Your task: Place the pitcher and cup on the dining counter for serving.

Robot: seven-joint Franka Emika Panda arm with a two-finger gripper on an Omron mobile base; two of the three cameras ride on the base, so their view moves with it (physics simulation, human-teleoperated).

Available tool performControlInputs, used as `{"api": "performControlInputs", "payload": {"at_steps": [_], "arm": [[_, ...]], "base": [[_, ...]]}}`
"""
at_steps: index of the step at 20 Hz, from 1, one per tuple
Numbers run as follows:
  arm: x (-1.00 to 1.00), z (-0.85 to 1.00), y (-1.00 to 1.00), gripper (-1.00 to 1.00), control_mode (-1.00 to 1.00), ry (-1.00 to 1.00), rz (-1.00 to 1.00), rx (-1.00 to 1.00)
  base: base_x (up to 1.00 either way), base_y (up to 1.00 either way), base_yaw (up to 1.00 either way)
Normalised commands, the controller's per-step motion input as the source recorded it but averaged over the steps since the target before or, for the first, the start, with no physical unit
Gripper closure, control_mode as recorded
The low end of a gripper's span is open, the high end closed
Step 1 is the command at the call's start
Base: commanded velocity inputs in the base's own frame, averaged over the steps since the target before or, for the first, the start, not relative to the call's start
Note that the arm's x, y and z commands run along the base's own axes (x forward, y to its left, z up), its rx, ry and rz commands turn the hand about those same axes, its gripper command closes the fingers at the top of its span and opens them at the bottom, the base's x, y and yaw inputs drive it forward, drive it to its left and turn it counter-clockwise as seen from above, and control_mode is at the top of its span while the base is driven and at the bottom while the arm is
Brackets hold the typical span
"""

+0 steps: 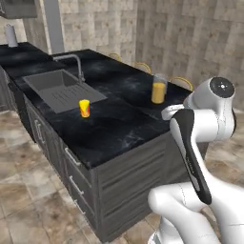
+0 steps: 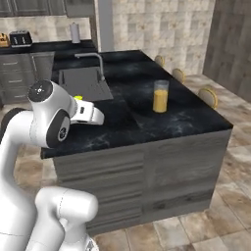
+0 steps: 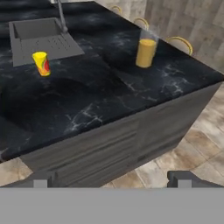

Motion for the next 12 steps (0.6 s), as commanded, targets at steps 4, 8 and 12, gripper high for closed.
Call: {"api": "performControlInputs", "payload": {"at_steps": [4, 8, 12], "arm": [[0.00, 0.00, 0.00, -1.00, 1.00, 0.00, 0.00, 0.00], [0.00, 0.00, 0.00, -1.00, 1.00, 0.00, 0.00, 0.00], [0.00, 0.00, 0.00, -1.00, 1.00, 0.00, 0.00, 0.00]], "base": [[0.00, 1.00, -0.27], [0.00, 1.00, -0.27], [0.12, 1.00, -0.26]]}}
